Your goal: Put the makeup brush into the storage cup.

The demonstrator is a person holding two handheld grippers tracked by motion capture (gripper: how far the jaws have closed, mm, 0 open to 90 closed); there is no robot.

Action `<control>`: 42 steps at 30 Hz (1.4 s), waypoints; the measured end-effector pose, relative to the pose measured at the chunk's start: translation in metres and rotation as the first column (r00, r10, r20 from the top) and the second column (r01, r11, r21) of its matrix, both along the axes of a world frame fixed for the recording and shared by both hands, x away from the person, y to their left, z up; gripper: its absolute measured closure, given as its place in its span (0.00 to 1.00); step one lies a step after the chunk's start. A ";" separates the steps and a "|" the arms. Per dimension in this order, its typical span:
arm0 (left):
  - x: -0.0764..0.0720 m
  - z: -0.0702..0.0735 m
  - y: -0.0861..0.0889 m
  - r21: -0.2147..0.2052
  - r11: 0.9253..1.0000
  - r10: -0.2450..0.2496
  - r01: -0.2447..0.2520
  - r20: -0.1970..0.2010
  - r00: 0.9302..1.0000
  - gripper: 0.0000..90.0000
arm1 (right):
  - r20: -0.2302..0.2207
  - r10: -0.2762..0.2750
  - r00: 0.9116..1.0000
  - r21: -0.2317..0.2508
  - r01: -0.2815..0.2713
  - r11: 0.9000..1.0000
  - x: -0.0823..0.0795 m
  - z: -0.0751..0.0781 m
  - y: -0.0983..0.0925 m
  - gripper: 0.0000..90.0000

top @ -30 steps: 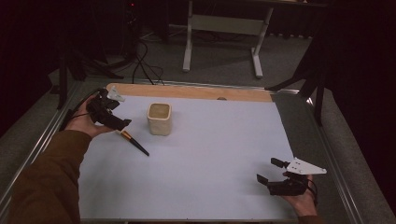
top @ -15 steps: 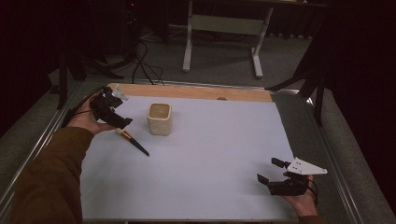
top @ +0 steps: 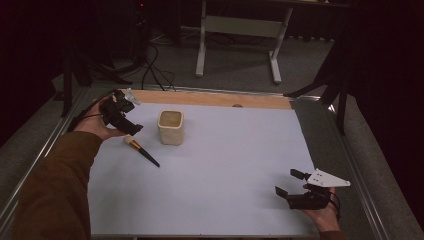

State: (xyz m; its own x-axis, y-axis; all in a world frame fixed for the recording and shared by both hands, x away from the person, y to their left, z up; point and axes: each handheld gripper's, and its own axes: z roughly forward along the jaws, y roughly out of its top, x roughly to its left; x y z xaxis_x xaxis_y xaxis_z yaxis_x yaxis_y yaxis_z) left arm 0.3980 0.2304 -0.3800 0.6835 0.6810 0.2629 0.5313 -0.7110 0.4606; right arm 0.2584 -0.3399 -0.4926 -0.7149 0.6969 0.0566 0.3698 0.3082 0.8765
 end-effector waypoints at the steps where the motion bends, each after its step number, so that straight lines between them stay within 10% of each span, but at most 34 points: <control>1: 0.000 0.000 -0.001 0.002 1.000 -0.001 0.001 0.001 1.000 0.19 | -0.002 0.000 1.000 0.006 0.000 1.000 0.000 0.000 0.000 0.11; 42: 0.022 -0.014 -0.013 0.148 0.984 -0.075 0.102 -0.179 0.981 0.22 | -0.009 -0.018 1.000 0.011 0.018 1.000 0.000 -0.002 -0.005 0.11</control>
